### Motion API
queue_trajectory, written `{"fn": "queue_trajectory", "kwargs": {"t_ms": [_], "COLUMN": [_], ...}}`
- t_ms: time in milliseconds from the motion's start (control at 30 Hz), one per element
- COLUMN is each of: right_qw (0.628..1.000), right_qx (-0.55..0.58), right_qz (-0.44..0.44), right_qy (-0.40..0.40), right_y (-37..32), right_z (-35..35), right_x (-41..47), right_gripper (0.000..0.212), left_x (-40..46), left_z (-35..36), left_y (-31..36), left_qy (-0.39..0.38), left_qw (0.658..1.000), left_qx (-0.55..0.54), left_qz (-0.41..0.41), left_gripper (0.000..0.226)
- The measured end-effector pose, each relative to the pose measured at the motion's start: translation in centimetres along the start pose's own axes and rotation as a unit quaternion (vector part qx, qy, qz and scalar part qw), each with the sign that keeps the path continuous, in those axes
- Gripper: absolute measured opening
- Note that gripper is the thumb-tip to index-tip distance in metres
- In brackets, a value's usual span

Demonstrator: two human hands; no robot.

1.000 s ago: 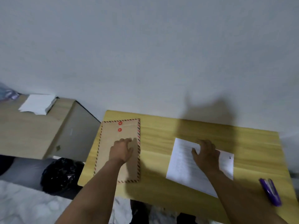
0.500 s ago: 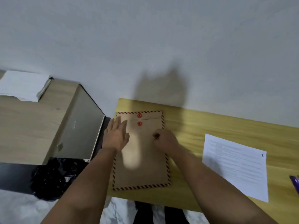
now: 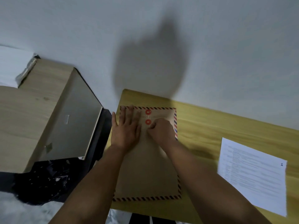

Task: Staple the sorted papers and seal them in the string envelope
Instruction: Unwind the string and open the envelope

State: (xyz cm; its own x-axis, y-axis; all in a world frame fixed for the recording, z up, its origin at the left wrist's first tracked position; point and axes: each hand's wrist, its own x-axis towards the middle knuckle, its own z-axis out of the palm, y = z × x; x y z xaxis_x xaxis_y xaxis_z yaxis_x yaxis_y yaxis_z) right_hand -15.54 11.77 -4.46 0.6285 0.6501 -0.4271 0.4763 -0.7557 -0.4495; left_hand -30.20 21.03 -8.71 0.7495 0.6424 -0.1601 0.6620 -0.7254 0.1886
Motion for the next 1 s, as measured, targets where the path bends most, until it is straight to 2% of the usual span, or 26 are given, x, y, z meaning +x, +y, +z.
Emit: {"fn": "queue_trajectory", "kwargs": {"t_ms": [100,167,300,400,467,500,567,633,667,700,733,800,833,900,967,1000], "right_qw": [0.999,0.994,0.951,0.925,0.918,0.905,0.851,0.792,0.781,0.785,0.805,0.874,0.906,0.947,0.971,0.978], "right_qx": [0.023,0.087,0.274,0.349,0.38,0.418,0.521,0.587,0.593,0.581,0.551,0.439,0.382,0.307,0.238,0.208], "right_qz": [0.023,0.048,0.058,0.042,0.039,0.039,0.033,0.027,0.022,0.015,0.007,-0.012,-0.021,-0.022,-0.026,-0.03], "right_qy": [0.017,0.039,0.132,0.142,0.108,0.067,-0.058,-0.165,-0.196,-0.213,-0.22,-0.209,-0.181,-0.089,-0.011,-0.003], "right_y": [0.6,1.4,2.1,1.3,0.2,-0.4,-1.7,-2.3,-2.2,-1.9,-1.4,0.2,1.1,2.7,4.4,5.4], "right_z": [-0.8,-1.9,-4.8,-6.5,-7.1,-7.2,-7.0,-6.2,-5.6,-4.9,-4.3,-2.9,-2.3,-1.9,-2.8,-3.4], "right_x": [0.3,0.7,1.6,2.5,3.5,3.9,3.9,3.3,2.8,2.1,1.3,-0.4,-1.1,-2.3,-2.9,-2.9], "right_gripper": [0.021,0.02,0.023,0.018,0.012,0.011,0.013,0.025,0.027,0.026,0.025,0.025,0.022,0.015,0.021,0.023], "left_x": [0.0,-0.1,-0.4,-0.5,-0.4,-0.4,-0.3,-0.3,-0.3,-0.2,-0.2,-0.2,-0.2,-0.1,-0.1,-0.1], "left_z": [0.1,0.3,1.0,1.6,1.8,1.8,1.7,1.6,1.6,1.6,1.6,1.6,1.6,1.6,1.6,1.5], "left_y": [0.2,0.7,2.3,3.0,3.0,2.9,2.9,2.9,2.9,2.9,2.9,2.8,2.8,2.9,3.0,3.0], "left_qy": [0.006,0.007,0.026,0.042,0.044,0.043,0.045,0.055,0.06,0.062,0.06,0.056,0.059,0.062,0.068,0.073], "left_qw": [1.0,1.0,0.996,0.994,0.994,0.994,0.996,0.997,0.997,0.997,0.997,0.998,0.998,0.998,0.997,0.997], "left_qx": [0.003,0.007,0.01,0.01,0.016,0.018,0.016,0.001,-0.011,-0.02,-0.024,-0.022,-0.021,-0.017,-0.014,-0.016], "left_qz": [0.006,0.029,0.088,0.104,0.101,0.095,0.074,0.049,0.04,0.033,0.03,0.032,0.03,0.023,0.021,0.022], "left_gripper": [0.067,0.067,0.065,0.067,0.07,0.07,0.068,0.063,0.062,0.062,0.065,0.07,0.07,0.068,0.068,0.068]}}
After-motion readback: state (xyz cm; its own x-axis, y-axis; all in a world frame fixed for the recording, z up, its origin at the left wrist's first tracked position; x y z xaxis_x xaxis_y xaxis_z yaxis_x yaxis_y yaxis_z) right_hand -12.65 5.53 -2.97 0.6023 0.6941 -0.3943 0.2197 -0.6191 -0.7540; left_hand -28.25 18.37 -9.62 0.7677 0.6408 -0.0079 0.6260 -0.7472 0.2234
